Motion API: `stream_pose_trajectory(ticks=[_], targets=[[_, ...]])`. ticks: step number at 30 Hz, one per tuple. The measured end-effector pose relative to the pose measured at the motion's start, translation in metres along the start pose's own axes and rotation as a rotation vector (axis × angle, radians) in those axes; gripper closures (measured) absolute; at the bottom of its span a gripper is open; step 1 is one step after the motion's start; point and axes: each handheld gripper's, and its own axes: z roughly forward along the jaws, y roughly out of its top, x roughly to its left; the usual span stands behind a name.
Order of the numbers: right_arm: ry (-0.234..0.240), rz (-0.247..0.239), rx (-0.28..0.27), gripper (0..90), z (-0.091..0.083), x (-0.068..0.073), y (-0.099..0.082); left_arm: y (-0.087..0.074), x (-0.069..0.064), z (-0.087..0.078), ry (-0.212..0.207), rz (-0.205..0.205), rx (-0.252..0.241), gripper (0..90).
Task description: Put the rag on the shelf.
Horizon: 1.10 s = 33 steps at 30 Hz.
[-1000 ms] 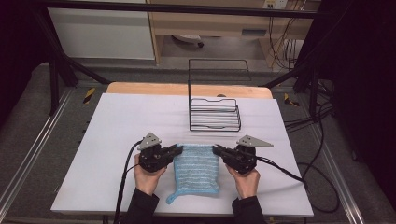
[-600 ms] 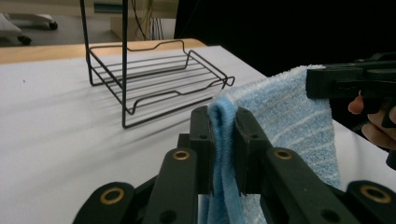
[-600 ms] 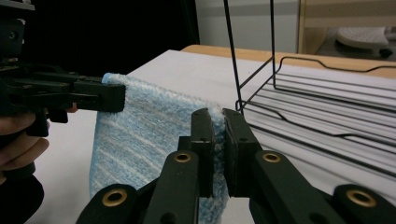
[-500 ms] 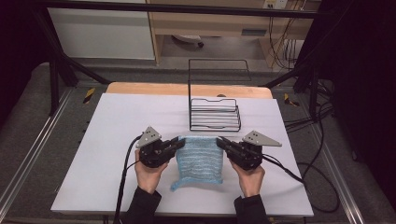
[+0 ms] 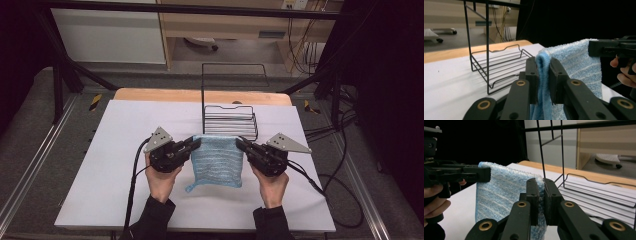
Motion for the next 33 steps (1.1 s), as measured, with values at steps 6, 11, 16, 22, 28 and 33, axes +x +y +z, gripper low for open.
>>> stream_pose_trajectory(ticks=[6, 11, 16, 22, 28, 33], targets=[[-0.011, -0.016, -0.038, 84.3, -0.004, 0.002, 0.013, 0.013, -0.002, 0.0, -0.005, 0.01, -0.043, 79.0], [-0.022, -0.031, -0.069, 84.2, -0.007, 0.004, 0.023, 0.022, -0.004, 0.0, -0.007, 0.014, -0.072, 79.0], [-0.032, -0.045, -0.096, 84.3, -0.008, 0.006, 0.032, 0.032, -0.004, 0.001, -0.012, 0.01, -0.104, 79.0], [-0.045, -0.06, -0.13, 84.3, -0.011, 0.006, 0.045, 0.046, -0.006, 0.002, -0.016, 0.028, -0.144, 78.9], [-0.058, -0.076, -0.157, 84.3, -0.014, 0.006, 0.058, 0.057, -0.008, 0.005, -0.026, 0.034, -0.166, 78.9], [-0.066, -0.081, -0.179, 84.3, -0.015, 0.005, 0.067, 0.066, -0.008, 0.008, -0.032, 0.036, -0.179, 78.9]])
